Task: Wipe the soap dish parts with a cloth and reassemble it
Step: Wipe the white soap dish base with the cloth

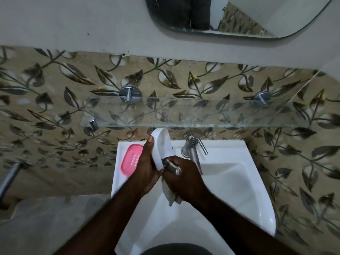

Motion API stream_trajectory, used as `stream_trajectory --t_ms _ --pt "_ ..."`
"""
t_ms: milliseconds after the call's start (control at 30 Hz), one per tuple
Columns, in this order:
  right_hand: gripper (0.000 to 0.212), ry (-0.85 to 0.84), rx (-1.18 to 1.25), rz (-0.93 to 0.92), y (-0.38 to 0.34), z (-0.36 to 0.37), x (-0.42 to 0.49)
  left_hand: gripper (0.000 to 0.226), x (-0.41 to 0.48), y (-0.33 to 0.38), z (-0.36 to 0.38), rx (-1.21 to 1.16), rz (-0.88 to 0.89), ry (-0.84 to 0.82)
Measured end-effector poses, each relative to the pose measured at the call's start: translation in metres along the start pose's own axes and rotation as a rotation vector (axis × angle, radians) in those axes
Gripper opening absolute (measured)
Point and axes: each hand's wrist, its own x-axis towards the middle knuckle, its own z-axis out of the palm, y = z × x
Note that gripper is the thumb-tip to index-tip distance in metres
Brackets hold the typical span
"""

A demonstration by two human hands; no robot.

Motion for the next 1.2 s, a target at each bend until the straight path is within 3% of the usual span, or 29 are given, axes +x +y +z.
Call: stream_trajectory --t_ms 100,167,267,333,433,500,567,667,733,800,867,933,1000,1067,1133,1200 --pt "0.010 -0.053 -0.047 -0.070 -0.010 0.010 -0.012 0.086 0.002 -0.007 0.008 -0.020 0.040 0.154" --pt "0.016 -0.106 -0.280 -0.247 0.000 0.003 -0.015 0.074 0.005 -0.006 0.008 -0.026 0.014 0.168" --pt "0.047 -0.103 -0.750 -0.500 0.022 -0.018 -0.009 0.053 0.009 -0.008 0.006 0.016 -0.043 0.157" --pt "0.040 -0.073 -0.680 -0.463 0.021 -0.016 -0.008 0.062 0.010 -0.009 0.008 -0.034 -0.055 0.170" --pt "0.013 -0.089 -0.151 -0.047 -0.002 -0.003 -0.005 0.090 0.009 -0.007 0.015 -0.023 -0.039 0.181" --pt "0.010 -0.109 0.029 0.077 -0.005 -0.001 0.001 0.097 0.009 -0.005 0.018 -0.060 0.005 0.194" --pt "0.017 -0.094 -0.077 -0.064 -0.003 -0.004 -0.001 0.096 0.011 -0.001 0.020 -0.071 0.044 0.183" --pt "0.034 -0.109 -0.543 -0.398 0.017 -0.012 -0.001 0.082 0.011 0.004 0.016 -0.042 0.044 0.172" --pt "0.037 -0.038 -0.742 -0.508 0.030 -0.018 0.004 0.068 0.011 0.003 0.012 -0.078 0.024 0.151" --pt "0.031 -0.036 -0.529 -0.429 0.029 -0.015 0.004 0.066 0.009 0.000 0.010 -0.042 -0.008 0.131" --pt "0.022 -0.075 -0.201 -0.182 0.017 -0.003 -0.002 0.084 0.008 -0.005 0.009 0.006 -0.018 0.164" --pt "0.019 -0.071 -0.104 -0.037 0.014 0.007 -0.011 0.099 0.010 -0.011 0.005 0.010 -0.007 0.181" --pt "0.027 -0.103 -0.257 -0.173 0.017 0.005 -0.018 0.090 0.011 -0.014 0.000 -0.011 -0.001 0.168" --pt "0.043 -0.192 -0.513 -0.372 0.028 -0.006 -0.014 0.066 0.014 -0.015 -0.007 -0.064 -0.027 0.102" --pt "0.047 -0.256 -0.712 -0.432 0.034 -0.021 -0.004 0.049 0.017 -0.018 -0.013 -0.092 -0.065 0.053" --pt "0.046 -0.289 -0.698 -0.425 0.031 -0.030 0.001 0.046 0.020 -0.019 -0.015 -0.081 -0.080 0.044"
